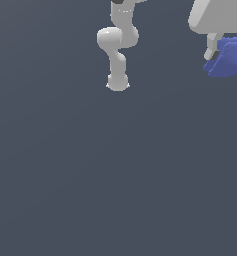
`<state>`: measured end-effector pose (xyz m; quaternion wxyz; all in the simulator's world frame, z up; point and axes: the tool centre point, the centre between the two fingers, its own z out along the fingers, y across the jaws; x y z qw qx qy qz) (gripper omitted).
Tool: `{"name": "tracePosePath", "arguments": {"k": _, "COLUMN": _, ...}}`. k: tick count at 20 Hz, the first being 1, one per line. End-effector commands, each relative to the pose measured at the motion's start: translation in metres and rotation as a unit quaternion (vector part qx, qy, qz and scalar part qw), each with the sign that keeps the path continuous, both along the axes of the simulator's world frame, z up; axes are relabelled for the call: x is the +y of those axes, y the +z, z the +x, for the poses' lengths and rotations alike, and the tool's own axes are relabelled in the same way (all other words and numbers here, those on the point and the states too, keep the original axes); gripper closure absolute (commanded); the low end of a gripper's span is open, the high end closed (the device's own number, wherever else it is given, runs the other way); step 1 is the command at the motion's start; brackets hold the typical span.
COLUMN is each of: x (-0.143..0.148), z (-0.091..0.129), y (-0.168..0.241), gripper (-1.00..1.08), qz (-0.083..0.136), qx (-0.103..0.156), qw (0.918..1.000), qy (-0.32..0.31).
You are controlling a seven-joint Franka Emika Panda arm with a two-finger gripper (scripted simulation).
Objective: Pick up the object and move it to a goal position.
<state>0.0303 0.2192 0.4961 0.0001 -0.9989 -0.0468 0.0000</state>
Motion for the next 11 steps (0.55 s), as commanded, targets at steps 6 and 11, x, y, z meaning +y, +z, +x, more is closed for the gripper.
{"name": "tracePosePath", "arguments": {"k": 6, "x": 0.004, "z": 0.002, "y": 0.007, "gripper": 1.08, "qz": 0.0, "qx": 0.0, "qw": 1.0, "qy": 0.0}}
{"name": "tracePosePath", "arguments": {"k": 11, "x": 0.0045, "z": 0.0024, "y": 0.0081, "gripper": 1.08, "qz": 0.0, "qx": 0.0, "qw": 1.0, "qy": 0.0}}
